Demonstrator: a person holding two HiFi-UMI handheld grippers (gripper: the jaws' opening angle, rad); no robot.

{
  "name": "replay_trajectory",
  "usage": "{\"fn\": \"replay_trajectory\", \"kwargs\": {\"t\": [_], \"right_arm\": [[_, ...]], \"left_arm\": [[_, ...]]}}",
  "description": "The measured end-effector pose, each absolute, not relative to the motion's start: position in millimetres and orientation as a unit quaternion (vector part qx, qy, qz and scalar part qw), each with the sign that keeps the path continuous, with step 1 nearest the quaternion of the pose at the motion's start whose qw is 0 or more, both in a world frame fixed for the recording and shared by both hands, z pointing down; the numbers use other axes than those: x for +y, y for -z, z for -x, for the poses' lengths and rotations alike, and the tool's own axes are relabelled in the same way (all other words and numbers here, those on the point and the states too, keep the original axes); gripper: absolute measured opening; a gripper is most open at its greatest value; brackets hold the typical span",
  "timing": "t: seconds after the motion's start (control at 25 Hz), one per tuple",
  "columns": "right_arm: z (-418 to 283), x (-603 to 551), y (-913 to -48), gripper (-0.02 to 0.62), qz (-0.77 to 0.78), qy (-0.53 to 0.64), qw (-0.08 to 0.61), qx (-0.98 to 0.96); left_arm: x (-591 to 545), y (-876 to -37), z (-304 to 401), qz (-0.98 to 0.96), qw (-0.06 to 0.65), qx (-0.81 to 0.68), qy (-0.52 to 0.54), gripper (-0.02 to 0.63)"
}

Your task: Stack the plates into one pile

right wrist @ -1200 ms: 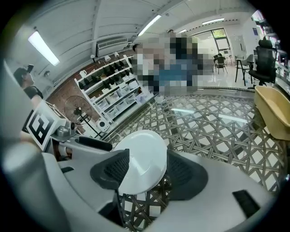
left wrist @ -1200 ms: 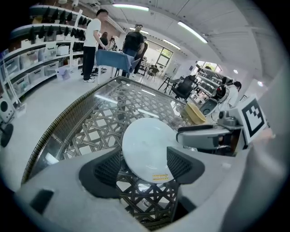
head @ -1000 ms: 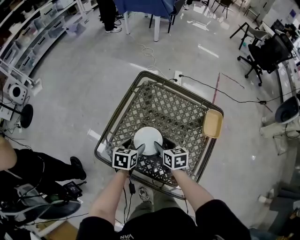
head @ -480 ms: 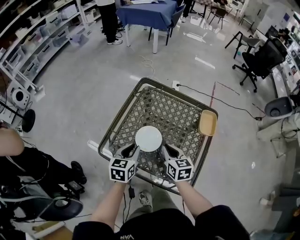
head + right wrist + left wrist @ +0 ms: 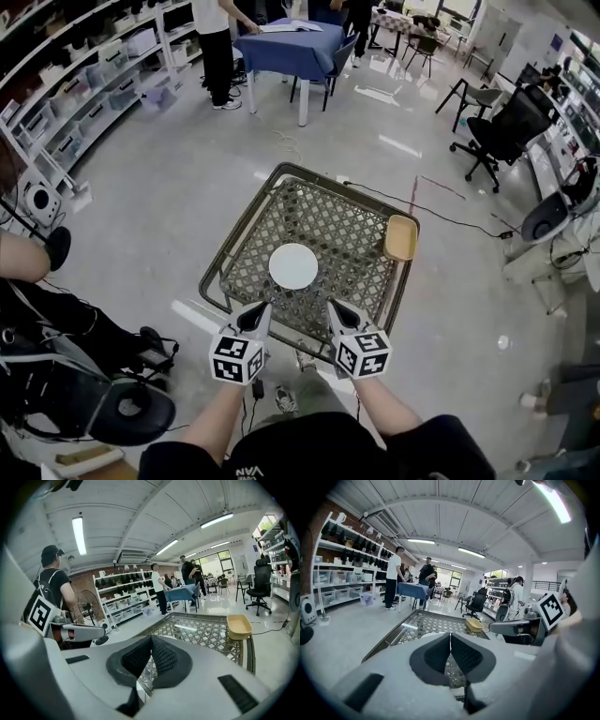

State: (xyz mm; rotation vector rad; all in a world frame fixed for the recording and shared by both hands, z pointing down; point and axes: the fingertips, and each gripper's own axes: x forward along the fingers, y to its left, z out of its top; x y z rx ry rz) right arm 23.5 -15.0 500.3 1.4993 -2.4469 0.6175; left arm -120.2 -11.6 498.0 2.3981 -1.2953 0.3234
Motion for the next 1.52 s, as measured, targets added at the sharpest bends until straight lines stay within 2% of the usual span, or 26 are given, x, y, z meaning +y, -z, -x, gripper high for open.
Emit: {"fn": "replay_trajectory", "kwargs": {"t": [0.84, 1.16, 1.52], "right_arm": [[-29.2, 98.0, -428.7, 0.002, -0.456, -0.141, 0.089, -0.874], [-57.0, 113.5, -416.5, 0.002, -0.435, -0.12, 0.095, -0.887], [-56.5, 122.5, -419.8, 0.002, -0.419, -0.112, 0.101, -0.895]], "left_arm": [[114.2, -429.6, 126.4, -0.863, 0.12, -0.481, -0.097, 0.02], [136.9, -430.2, 101.8, -0.846, 0.133, -0.511, -0.081, 0.02], [152.9, -423.8, 103.3, -0.831, 0.13, -0.537, -0.069, 0.02]]}}
